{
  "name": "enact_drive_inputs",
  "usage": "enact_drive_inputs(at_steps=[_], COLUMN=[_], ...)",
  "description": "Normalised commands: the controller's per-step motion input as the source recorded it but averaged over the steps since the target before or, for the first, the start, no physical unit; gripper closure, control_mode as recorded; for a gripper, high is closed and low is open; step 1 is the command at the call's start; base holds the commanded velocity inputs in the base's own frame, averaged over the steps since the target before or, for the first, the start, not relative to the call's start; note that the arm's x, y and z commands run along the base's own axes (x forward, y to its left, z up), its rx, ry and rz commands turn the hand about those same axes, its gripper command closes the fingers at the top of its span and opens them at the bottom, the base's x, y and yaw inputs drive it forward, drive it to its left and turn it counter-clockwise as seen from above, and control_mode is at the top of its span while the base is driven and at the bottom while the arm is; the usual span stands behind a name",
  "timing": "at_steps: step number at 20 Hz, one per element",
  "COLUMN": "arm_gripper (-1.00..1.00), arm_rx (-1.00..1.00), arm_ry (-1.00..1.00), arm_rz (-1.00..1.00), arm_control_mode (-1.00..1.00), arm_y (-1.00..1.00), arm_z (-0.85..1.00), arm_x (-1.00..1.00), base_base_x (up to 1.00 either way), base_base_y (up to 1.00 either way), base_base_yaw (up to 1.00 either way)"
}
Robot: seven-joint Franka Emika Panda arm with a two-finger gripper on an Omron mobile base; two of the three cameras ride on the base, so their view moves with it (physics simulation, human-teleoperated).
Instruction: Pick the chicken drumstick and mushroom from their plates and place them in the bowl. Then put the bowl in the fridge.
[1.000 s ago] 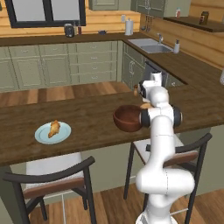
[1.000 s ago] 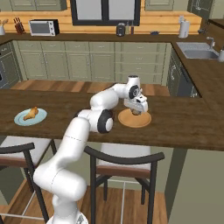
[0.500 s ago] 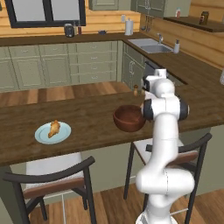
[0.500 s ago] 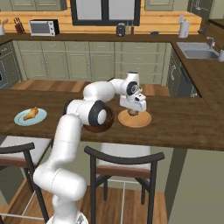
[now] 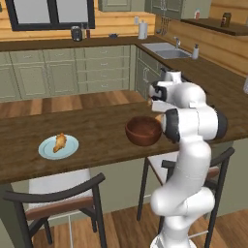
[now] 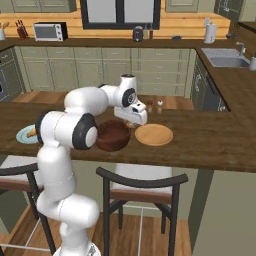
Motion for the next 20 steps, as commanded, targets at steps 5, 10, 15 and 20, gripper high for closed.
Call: enact_drive_inputs(at_steps=[5,10,15,20], arm_gripper=[1.00,1.00,1.00,1.00], arm_rx=[0.00,0.00,0.00,0.00], arm_ry=[0.00,0.00,0.00,0.01], arm_rz=[0.06,0.05,0.04,0.05], arm_control_mode=[-1.00,-1.00,-1.00,-1.00], arm_y=[0.98,0.80,0.13,0.00], arm_z=[0.28,-0.40,-0.46,-0.33], arm_x=[-0.50,0.00,0.40,0.16], base_base_x=[0.00,0.00,0.00,0.00], base_base_y=[0.00,0.00,0.00,0.00], base_base_yaw=[0.00,0.00,0.00,0.00])
